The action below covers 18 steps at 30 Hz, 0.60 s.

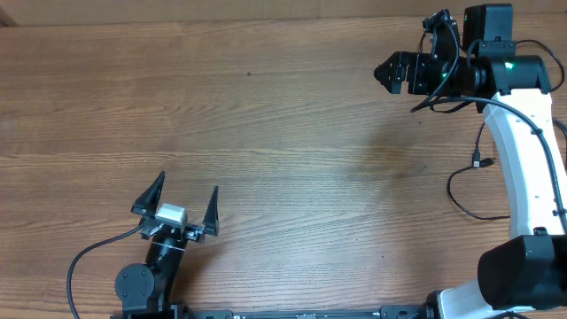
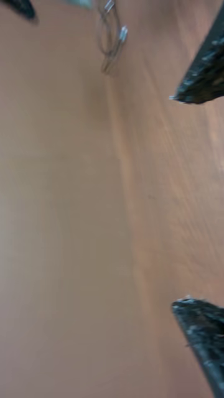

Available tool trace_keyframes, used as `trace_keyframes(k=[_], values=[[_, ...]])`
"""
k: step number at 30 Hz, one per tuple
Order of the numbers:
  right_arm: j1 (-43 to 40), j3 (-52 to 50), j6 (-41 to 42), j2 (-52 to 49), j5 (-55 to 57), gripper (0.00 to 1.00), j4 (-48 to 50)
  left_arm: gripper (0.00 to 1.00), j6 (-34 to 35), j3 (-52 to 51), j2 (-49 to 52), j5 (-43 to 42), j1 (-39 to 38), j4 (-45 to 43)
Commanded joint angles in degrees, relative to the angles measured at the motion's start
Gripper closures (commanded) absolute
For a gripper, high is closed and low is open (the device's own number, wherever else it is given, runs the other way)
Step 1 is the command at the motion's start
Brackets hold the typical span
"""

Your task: Untangle cables

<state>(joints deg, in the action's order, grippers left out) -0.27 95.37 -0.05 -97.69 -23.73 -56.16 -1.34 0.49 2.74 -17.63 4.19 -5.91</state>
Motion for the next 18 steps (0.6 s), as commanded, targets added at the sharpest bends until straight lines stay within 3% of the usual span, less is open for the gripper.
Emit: trace_keyframes(k=[1,7,18], values=[[0.0,1.4,-0.4,0.2,0.1,0.0,0.3,0.0,3.1,-0.2,-2.6,8.0,0.5,3.0],[0.0,1.4,-0.4,0.2,0.1,0.0,0.3,0.0,7.1,-0.2,-2.5,12.2,0.6,10.2],[0.0,1.4,-0.4,0.2,0.2,0.0,0.3,0.01,2.4,-0.2,-2.6,13.6,0.0,10.4]])
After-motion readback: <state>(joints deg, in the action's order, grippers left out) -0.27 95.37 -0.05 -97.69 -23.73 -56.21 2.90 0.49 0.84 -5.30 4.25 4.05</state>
